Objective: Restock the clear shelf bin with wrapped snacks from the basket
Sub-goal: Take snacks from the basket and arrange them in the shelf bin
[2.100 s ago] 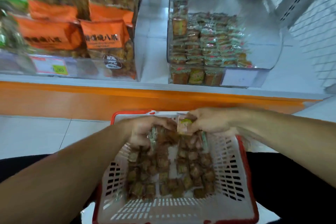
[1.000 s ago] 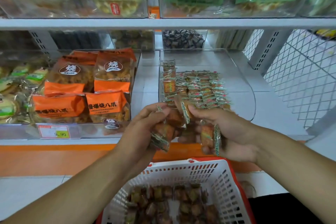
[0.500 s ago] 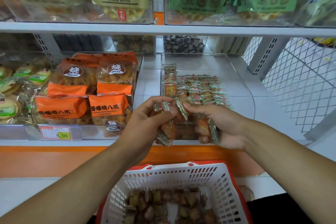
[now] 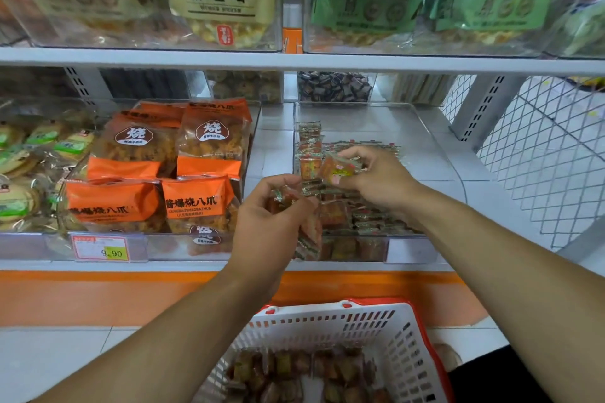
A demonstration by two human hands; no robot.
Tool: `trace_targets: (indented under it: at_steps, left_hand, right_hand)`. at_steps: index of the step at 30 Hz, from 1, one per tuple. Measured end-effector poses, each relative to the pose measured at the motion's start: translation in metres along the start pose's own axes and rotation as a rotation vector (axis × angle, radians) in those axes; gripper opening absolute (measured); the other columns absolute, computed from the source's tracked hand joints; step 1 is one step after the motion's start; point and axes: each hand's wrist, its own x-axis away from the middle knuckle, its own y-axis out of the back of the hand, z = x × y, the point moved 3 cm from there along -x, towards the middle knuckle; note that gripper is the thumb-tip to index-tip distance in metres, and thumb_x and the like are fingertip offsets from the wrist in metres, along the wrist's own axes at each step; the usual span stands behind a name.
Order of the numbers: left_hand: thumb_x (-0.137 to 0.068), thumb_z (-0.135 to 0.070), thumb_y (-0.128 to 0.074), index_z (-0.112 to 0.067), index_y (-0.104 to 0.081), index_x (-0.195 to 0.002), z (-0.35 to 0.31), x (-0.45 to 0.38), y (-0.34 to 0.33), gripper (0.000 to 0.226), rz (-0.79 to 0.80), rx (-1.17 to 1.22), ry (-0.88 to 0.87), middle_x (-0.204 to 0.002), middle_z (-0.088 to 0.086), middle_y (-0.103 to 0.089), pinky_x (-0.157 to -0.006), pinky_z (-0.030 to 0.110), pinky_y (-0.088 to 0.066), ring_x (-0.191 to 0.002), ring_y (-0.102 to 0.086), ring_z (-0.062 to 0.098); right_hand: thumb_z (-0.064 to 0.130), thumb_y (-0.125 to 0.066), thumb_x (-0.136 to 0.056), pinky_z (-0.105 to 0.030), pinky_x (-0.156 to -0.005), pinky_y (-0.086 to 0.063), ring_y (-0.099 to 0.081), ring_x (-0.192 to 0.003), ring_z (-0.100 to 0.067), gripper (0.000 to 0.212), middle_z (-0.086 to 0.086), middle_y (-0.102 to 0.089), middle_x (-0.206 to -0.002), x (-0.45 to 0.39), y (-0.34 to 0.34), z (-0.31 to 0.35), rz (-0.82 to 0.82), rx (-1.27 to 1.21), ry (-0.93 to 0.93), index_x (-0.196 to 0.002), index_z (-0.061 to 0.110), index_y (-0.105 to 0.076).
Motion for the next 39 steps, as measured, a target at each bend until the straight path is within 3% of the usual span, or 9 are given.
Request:
trace_targets:
  at_steps: [4,9,14,16,19,24,27,33,39]
  left_hand:
    - [-0.085,-0.014,-0.077,-0.034,-0.072,-0.099,0.003,0.003,-0.002,0.024,-0.005,-0.038,-0.021,-0.082,-0.006,-0.076,-0.065,0.037,-0.061,-0.074,-0.075,0.016]
    - [-0.086,-0.013,-0.076,-0.034,-0.071,-0.094,0.008,0.011,-0.007,0.023,0.040,-0.080,-0.001,-0.082,0.001,-0.076,-0.065,0.041,-0.062,-0.075,-0.075,0.023]
    - [-0.086,-0.013,-0.076,-0.034,-0.071,-0.094,0.013,0.017,-0.011,0.023,0.080,-0.100,0.045,-0.080,0.008,-0.075,-0.064,0.041,-0.061,-0.072,-0.073,0.029]
    - [-0.086,-0.012,-0.076,-0.033,-0.071,-0.092,0.015,0.019,-0.013,0.023,0.083,-0.066,0.088,-0.078,0.009,-0.075,-0.058,0.037,-0.059,-0.066,-0.071,0.028]
    - [-0.087,-0.010,-0.074,-0.030,-0.071,-0.096,0.018,0.021,-0.016,0.021,0.099,0.041,0.221,-0.075,0.012,-0.075,-0.057,0.037,-0.056,-0.062,-0.069,0.030]
    - [-0.084,-0.010,-0.076,-0.022,-0.072,-0.100,0.022,0.023,-0.016,0.021,0.140,0.126,0.373,-0.078,0.013,-0.075,-0.061,0.041,-0.052,-0.068,-0.068,0.033]
    - [-0.084,-0.008,-0.076,-0.018,-0.073,-0.101,0.022,0.021,-0.016,0.020,0.131,0.146,0.376,-0.083,0.014,-0.074,-0.071,0.046,-0.054,-0.075,-0.069,0.035]
    - [-0.083,-0.006,-0.076,-0.016,-0.071,-0.106,0.022,0.021,-0.021,0.025,0.136,0.149,0.393,-0.081,0.011,-0.075,-0.071,0.043,-0.058,-0.071,-0.071,0.031]
    - [-0.083,-0.007,-0.076,-0.019,-0.072,-0.105,0.022,0.023,-0.022,0.025,0.157,0.110,0.402,-0.080,0.012,-0.074,-0.066,0.041,-0.059,-0.067,-0.070,0.028]
  right_hand:
    - [0.027,-0.081,-0.081,-0.024,-0.085,-0.038,-0.053,-0.114,-0.015,0.047,0.002,-0.056,-0.137,-0.030,-0.019,-0.006,0.018,0.156,0.094,-0.124,0.033,-0.062]
    - [0.031,-0.088,-0.072,-0.024,-0.073,-0.043,-0.059,-0.098,-0.016,0.078,0.010,-0.051,-0.107,-0.047,-0.036,-0.008,-0.040,0.098,0.075,-0.140,0.025,-0.049]
    - [0.057,-0.077,-0.076,-0.020,-0.067,-0.040,-0.057,-0.092,-0.008,0.055,0.018,-0.051,-0.094,-0.045,-0.033,-0.014,-0.151,-0.011,0.043,-0.115,0.022,-0.061]
    - [0.062,-0.071,-0.078,-0.024,-0.076,-0.043,-0.056,-0.104,-0.014,0.045,0.013,-0.056,-0.106,-0.042,-0.033,-0.011,-0.174,-0.308,-0.151,-0.101,0.024,-0.064]
    - [0.066,-0.065,-0.079,-0.025,-0.053,-0.049,-0.053,-0.066,-0.018,0.050,0.001,-0.057,-0.100,-0.036,-0.035,-0.007,-0.073,-0.770,-0.592,-0.096,0.018,-0.064]
    - [0.052,-0.058,-0.093,-0.031,-0.048,-0.053,-0.053,-0.055,-0.019,0.045,-0.009,-0.051,-0.080,-0.029,-0.022,-0.016,0.035,-1.063,-0.749,-0.099,0.008,-0.060]
    - [0.011,-0.053,-0.080,-0.034,-0.058,-0.055,-0.051,-0.055,-0.017,0.010,-0.003,-0.047,-0.068,-0.024,-0.012,-0.006,0.208,-1.072,-0.660,-0.089,0.009,-0.050]
    - [-0.028,-0.042,-0.075,-0.037,-0.077,-0.058,-0.066,-0.084,-0.026,0.050,-0.014,-0.060,-0.097,-0.024,-0.023,0.008,0.277,-0.748,-0.276,-0.102,0.012,-0.057]
    - [-0.001,-0.085,-0.071,-0.019,-0.062,-0.050,-0.062,-0.077,-0.005,0.043,0.007,-0.067,-0.089,-0.025,-0.037,-0.012,0.001,-0.096,0.106,-0.092,0.028,-0.061]
